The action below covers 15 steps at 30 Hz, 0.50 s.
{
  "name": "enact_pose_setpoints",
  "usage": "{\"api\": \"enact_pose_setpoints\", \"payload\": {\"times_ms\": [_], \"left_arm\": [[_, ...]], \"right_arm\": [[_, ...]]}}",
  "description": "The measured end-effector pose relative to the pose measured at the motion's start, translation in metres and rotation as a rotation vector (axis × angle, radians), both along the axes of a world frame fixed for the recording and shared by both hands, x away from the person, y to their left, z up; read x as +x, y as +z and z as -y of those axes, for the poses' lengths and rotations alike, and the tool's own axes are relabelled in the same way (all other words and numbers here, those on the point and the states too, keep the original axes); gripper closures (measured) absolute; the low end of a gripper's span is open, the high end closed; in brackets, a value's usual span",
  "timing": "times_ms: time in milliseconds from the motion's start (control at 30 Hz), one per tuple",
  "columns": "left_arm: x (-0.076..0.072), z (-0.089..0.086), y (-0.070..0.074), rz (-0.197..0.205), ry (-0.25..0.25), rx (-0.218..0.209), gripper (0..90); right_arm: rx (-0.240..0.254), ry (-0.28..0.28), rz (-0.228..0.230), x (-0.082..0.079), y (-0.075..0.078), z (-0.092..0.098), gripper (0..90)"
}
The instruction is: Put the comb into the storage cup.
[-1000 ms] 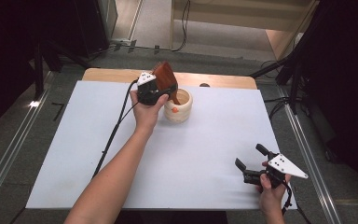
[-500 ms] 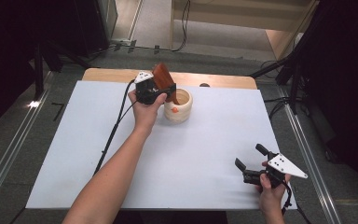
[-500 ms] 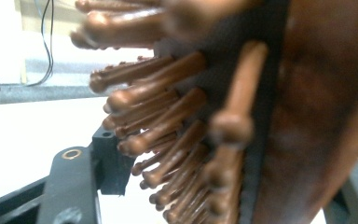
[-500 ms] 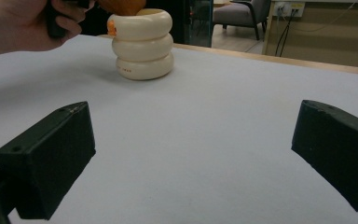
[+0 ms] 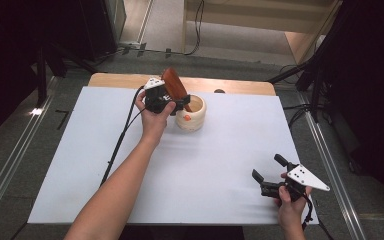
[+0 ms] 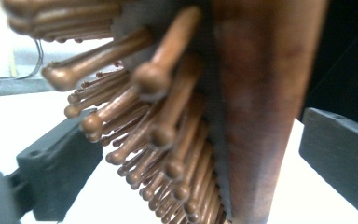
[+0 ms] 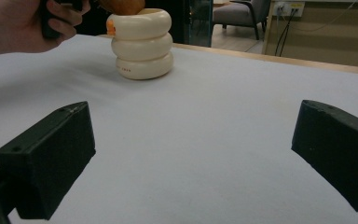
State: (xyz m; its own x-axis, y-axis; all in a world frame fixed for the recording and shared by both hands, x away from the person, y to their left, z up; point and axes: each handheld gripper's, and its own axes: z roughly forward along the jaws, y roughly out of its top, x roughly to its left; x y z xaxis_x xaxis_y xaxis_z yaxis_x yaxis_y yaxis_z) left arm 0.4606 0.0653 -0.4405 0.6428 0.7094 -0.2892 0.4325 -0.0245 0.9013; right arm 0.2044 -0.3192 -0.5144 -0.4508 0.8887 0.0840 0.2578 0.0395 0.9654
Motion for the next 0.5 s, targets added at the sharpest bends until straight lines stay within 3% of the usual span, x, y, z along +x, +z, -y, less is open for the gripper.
{"api": "enact_pose_setpoints", "payload": {"times_ms": [500], "left_arm": [[-0.006,-0.011,-0.005,0.010,0.018,0.010,0.0]], "right_arm": [[-0.005,0.001,0.000,0.000,0.000,0.000,0.0]]}}
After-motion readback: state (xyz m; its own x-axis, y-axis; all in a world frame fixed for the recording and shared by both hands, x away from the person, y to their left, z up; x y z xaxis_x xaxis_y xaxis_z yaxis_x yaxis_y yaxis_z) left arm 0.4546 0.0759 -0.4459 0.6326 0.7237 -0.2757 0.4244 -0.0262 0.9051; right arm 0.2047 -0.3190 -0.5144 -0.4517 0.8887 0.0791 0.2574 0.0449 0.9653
